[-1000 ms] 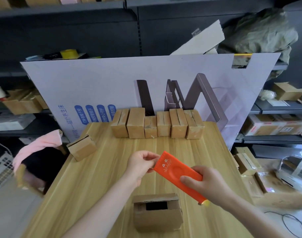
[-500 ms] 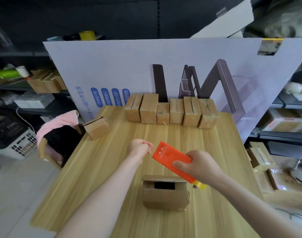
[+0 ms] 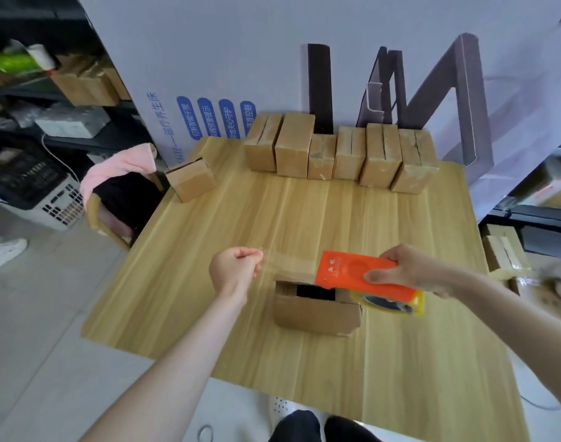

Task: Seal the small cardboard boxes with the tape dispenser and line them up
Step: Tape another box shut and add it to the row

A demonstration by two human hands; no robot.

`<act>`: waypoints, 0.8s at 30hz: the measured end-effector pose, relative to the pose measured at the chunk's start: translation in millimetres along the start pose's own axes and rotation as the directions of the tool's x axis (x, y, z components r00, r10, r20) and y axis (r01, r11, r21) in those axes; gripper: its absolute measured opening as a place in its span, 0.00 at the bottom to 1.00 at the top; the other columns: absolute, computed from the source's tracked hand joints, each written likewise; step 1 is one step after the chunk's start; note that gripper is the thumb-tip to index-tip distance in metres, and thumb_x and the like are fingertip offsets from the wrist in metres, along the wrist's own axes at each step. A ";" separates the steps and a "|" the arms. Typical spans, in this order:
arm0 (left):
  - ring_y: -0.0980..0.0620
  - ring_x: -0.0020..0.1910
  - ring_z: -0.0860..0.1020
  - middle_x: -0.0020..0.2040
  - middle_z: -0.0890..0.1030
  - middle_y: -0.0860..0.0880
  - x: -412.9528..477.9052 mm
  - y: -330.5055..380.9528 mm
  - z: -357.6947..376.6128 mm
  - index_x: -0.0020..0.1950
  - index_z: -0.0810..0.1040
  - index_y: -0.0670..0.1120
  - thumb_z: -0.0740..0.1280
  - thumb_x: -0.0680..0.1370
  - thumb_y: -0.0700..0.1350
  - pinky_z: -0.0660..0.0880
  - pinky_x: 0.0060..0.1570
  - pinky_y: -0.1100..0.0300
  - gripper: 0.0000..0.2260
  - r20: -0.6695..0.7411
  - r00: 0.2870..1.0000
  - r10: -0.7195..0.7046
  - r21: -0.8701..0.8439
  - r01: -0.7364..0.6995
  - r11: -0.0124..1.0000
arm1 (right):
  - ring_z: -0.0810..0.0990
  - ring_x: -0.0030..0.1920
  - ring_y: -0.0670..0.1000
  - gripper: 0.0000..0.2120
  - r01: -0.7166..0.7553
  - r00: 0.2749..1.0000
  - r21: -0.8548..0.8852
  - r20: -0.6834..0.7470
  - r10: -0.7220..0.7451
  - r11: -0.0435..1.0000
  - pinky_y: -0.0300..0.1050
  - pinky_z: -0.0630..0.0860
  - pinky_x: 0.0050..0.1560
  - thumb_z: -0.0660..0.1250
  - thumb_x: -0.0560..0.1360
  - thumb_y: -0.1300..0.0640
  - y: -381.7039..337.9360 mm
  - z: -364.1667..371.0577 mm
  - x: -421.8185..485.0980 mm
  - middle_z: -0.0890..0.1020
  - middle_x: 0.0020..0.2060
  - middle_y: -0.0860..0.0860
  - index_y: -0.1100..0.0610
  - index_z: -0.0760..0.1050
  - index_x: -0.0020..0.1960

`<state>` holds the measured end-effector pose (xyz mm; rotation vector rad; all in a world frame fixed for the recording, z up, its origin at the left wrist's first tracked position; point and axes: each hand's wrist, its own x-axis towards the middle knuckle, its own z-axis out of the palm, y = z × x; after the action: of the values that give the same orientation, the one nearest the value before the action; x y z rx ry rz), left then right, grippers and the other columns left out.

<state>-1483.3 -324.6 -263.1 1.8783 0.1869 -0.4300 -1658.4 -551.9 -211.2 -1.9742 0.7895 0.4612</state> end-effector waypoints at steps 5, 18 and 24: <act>0.53 0.27 0.78 0.26 0.80 0.50 6.0 -30.5 -2.1 0.33 0.81 0.49 0.73 0.70 0.40 0.78 0.37 0.57 0.08 -0.056 0.998 -0.002 0.039 0.004 0.999 | 0.84 0.39 0.50 0.15 0.001 0.998 -0.128 0.063 0.007 0.992 0.44 0.80 0.41 0.74 0.69 0.45 2.6 12.3 30.8 0.85 0.38 0.52 0.57 0.80 0.45; 0.51 0.39 0.82 0.37 0.83 0.50 20.6 -78.9 8.0 0.40 0.82 0.47 0.73 0.73 0.45 0.75 0.42 0.60 0.03 -0.114 0.993 0.010 0.149 0.007 0.989 | 0.78 0.37 0.47 0.17 -0.019 0.999 -0.341 0.038 0.034 0.940 0.38 0.73 0.34 0.72 0.69 0.42 -0.9 37.2 52.7 0.81 0.38 0.50 0.56 0.79 0.44; 0.50 0.41 0.83 0.39 0.84 0.49 28.7 -101.1 12.6 0.40 0.81 0.48 0.74 0.73 0.45 0.78 0.47 0.57 0.03 -0.112 0.987 -0.117 0.089 0.127 0.988 | 0.79 0.39 0.48 0.19 -0.054 0.998 -0.420 -0.012 0.053 0.906 0.41 0.75 0.37 0.72 0.66 0.38 -1.8 46.1 59.8 0.79 0.38 0.49 0.54 0.78 0.42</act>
<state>-1493.3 -303.9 -366.5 1.9925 0.3599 -0.4290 -1614.1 -531.8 -268.9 -2.3538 0.7941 0.7124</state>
